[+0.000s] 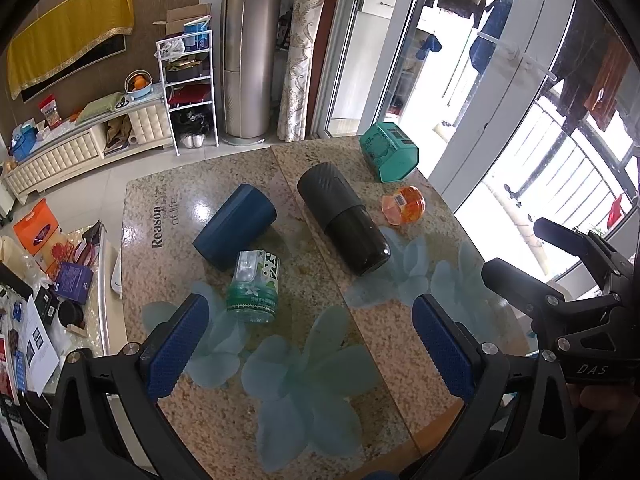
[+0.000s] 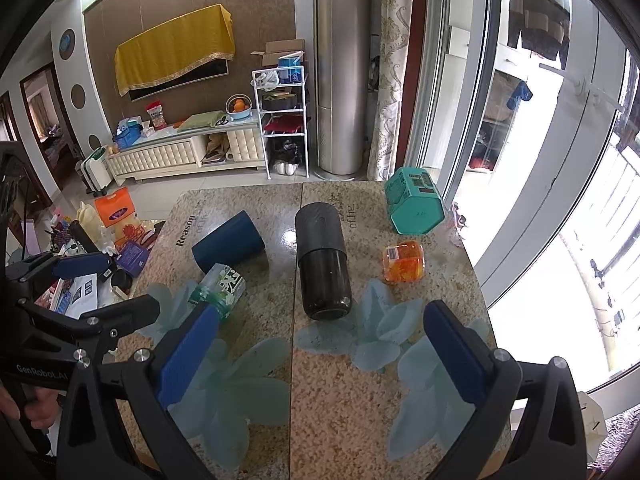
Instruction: Flip cup upright
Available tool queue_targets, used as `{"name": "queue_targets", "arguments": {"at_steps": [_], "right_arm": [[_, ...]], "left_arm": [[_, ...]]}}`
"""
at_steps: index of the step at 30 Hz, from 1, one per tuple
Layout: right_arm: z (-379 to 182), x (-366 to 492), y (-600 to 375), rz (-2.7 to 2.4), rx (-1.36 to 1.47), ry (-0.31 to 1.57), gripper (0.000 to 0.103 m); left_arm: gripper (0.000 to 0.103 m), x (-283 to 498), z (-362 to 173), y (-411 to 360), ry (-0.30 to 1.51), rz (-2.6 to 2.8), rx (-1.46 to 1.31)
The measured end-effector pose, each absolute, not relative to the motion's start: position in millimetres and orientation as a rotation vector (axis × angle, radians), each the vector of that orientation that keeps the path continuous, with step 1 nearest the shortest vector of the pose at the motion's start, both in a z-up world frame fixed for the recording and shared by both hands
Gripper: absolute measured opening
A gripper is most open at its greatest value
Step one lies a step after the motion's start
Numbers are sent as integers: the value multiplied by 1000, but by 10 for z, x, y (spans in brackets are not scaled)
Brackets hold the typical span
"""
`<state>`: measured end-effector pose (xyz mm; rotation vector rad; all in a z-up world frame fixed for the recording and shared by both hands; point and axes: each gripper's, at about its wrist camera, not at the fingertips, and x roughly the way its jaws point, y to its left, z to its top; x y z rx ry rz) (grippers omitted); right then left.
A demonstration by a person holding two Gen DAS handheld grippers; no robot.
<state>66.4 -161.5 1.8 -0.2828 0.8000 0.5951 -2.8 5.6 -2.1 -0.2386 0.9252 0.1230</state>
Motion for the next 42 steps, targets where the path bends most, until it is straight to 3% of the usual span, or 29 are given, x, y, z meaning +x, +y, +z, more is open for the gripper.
{"name": "queue_targets", "arguments": {"at_steps": [28,42], "right_arm": [[-75,622,-1623,595,-269,818,103],[-242,753,-1734,591,-230,921,103]], "left_arm": [[102,-15,-26,78,945,110,-221],[102,293,-250,186,1072,38,-80]]}}
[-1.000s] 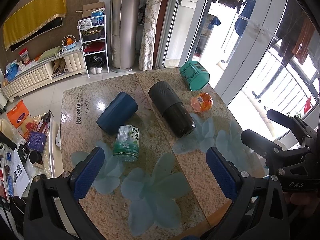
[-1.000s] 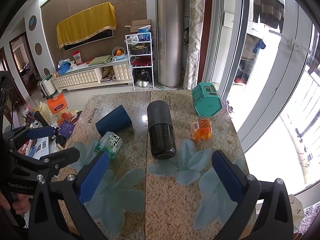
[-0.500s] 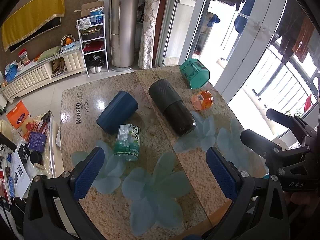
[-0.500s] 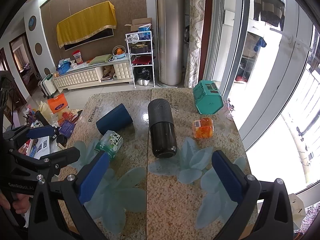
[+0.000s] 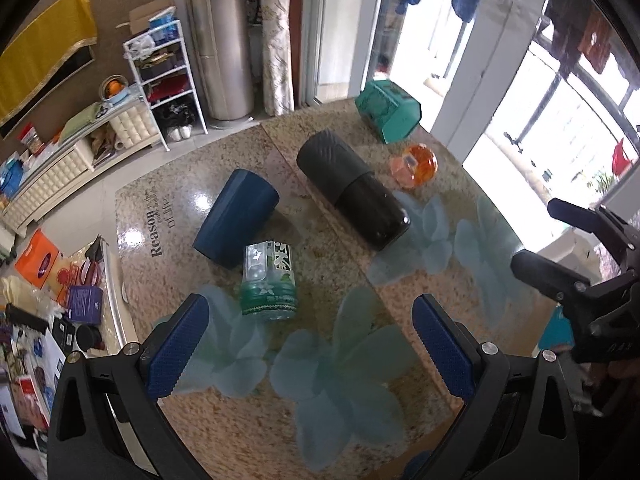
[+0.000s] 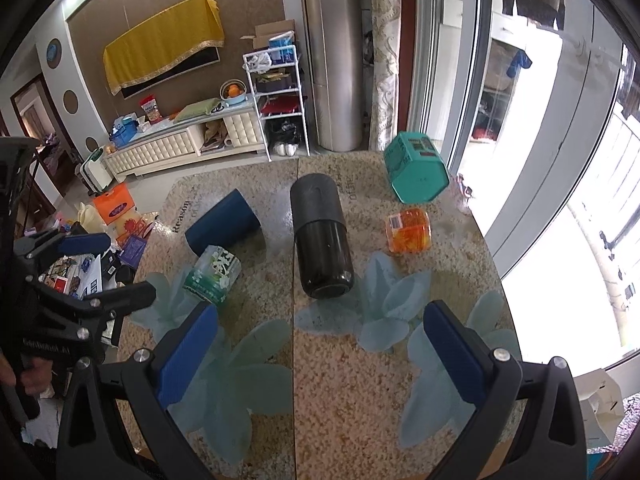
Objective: Flip cup upright
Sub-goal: 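Move the left tool to the green-labeled clear cup and close on it, then lift the clear cup with the left tool and carry it across the table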
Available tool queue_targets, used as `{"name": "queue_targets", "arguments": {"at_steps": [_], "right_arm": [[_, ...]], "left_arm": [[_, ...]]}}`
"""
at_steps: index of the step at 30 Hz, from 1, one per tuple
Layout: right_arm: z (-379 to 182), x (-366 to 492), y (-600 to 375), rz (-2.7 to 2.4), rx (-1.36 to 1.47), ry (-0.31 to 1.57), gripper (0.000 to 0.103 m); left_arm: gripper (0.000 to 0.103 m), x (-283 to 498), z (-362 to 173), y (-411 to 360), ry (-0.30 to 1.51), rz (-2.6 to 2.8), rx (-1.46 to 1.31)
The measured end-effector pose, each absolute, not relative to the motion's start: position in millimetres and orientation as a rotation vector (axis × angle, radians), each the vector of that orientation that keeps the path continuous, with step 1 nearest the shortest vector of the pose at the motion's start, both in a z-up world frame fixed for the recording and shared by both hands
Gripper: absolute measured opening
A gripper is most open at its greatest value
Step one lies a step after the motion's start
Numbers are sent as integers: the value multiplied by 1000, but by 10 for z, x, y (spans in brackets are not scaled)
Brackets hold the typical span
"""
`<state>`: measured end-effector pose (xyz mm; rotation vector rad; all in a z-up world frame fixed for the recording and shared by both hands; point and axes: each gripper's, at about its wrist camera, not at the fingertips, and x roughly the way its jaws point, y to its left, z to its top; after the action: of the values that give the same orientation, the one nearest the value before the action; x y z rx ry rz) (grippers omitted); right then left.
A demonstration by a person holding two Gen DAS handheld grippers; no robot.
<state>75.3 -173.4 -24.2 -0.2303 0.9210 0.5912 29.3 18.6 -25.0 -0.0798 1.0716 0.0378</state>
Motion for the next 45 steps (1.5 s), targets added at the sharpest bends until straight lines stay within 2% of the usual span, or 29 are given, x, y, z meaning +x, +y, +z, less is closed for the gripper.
{"name": "queue_targets", "arguments": {"at_steps": [8,23,34,45], "right_arm": [[-355,842,-1789,592,-239,990,103],[-578,1157,-1913,582,-256,1099,103],[-775,1348,-1928,599,-258,1175,103],[-826,1435,-1928,599,-259,1189,103]], "left_arm": [[102,524,-442,330,1156,-32,-4],[102,1061,-1478,695,1497,62,-218],[102,1357,-1973,801,1606,115,-196],[69,1521,-2444,704,1670,100,-246]]}}
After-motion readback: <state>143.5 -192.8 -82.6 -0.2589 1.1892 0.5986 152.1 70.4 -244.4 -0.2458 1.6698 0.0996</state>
